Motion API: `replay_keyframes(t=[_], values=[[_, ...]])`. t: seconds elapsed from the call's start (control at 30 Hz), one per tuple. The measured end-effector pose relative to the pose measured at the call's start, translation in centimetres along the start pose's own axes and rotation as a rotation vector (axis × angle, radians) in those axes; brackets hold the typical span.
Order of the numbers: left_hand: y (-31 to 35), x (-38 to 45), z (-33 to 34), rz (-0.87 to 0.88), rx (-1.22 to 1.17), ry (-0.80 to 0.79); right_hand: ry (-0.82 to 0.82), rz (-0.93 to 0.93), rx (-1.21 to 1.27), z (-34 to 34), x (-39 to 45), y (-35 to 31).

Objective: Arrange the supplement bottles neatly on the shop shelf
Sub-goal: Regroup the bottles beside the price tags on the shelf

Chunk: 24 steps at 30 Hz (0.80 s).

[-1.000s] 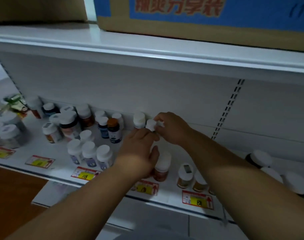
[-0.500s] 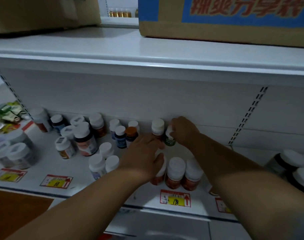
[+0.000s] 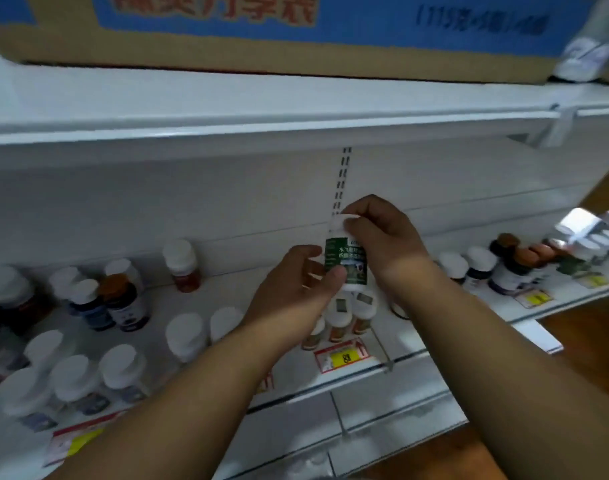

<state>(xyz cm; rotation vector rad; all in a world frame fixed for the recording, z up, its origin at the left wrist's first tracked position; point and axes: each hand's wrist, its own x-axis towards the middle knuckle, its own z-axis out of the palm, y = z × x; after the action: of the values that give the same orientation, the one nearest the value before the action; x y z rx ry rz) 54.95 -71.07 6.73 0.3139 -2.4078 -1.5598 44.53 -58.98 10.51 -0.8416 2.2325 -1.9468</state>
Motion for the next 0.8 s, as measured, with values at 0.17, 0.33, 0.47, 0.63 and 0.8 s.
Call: replay_keyframes(t=[0.17,0.33,0.47,0.63,0.8], values=[[3.5,0.9,9.9,0.131,-0.091,-0.103,0.112,0.0,-0.143,-10.7,-3.6,0.9],[8.2,2.1,23.5,0.17,-0.18,-0.221,0.253,0.062,-0.196,-24.7,-7.5,3.4],[12.2,2.7,33.5,0.219,-0.099,-0.308,0.318,0.09,-0.262,-35.2,-9.6,5.5],[15.1,4.7,41.6,0.227,-0.057,-0.345,0.35,0.124,-0.259,-43.4,-9.2,8.4],[15.6,9.7,46.9,0.262,-0.003,-0.35,0.369,0.138,-0.251,-48.9,-6.1,11.6]])
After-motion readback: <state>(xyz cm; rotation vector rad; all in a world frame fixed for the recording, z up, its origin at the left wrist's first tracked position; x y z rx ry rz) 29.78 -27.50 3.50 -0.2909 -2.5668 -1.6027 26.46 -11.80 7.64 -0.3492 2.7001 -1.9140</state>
